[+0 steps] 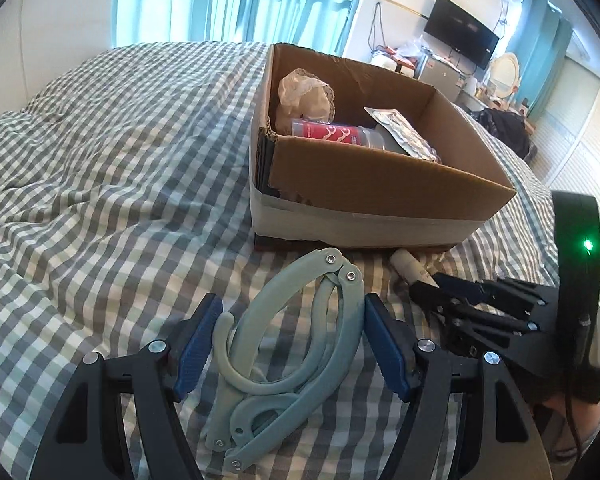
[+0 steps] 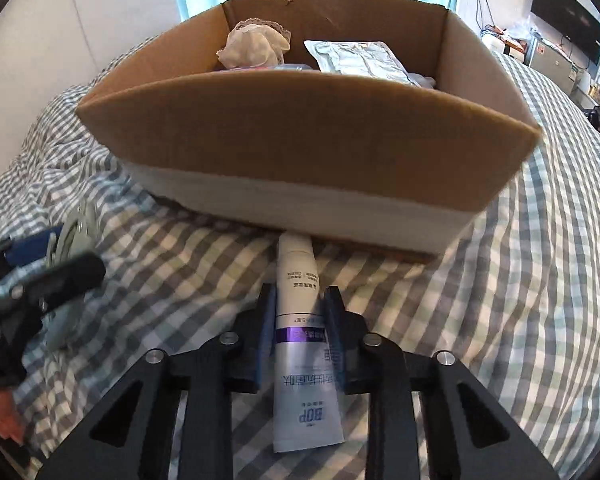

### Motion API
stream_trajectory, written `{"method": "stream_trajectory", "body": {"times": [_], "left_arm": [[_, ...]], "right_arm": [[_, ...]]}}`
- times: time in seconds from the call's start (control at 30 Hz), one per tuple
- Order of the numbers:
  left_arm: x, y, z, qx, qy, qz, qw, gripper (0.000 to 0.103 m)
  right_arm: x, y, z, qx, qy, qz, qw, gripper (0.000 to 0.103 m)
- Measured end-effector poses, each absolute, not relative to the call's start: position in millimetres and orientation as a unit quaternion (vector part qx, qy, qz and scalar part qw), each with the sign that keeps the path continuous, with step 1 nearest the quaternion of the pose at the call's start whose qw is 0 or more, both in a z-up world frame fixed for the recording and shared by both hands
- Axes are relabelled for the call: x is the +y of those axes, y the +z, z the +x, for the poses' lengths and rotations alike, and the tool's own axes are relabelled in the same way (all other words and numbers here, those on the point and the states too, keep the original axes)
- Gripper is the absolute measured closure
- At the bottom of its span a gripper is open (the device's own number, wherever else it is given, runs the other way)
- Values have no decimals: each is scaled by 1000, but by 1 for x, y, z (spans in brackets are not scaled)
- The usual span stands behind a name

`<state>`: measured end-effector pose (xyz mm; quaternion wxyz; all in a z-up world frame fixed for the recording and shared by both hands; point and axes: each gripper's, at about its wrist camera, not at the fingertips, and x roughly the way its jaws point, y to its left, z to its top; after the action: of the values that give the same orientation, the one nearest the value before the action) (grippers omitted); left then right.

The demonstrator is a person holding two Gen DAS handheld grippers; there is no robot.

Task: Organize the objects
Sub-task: 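Grasp the pale green hanger with the left tool while the right tool grasps the white toothpaste tube, then carry the hanger and toothpaste tube into the box and open both tools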

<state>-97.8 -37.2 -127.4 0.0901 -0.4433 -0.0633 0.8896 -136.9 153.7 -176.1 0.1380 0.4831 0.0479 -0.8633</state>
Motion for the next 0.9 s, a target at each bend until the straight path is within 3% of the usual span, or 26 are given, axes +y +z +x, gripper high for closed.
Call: {"method": "stream_trajectory", "body": {"times": [0.33,0.9], "left_arm": [[-27,-94,-77,-61,903,-415,100,31],[-7,16,-84,-59,938,-319,125,31]], "right_arm": [[160,-134,-90,45,-883,443,148,80],[171,-2,-57,43,-934,320,154,80]]}}
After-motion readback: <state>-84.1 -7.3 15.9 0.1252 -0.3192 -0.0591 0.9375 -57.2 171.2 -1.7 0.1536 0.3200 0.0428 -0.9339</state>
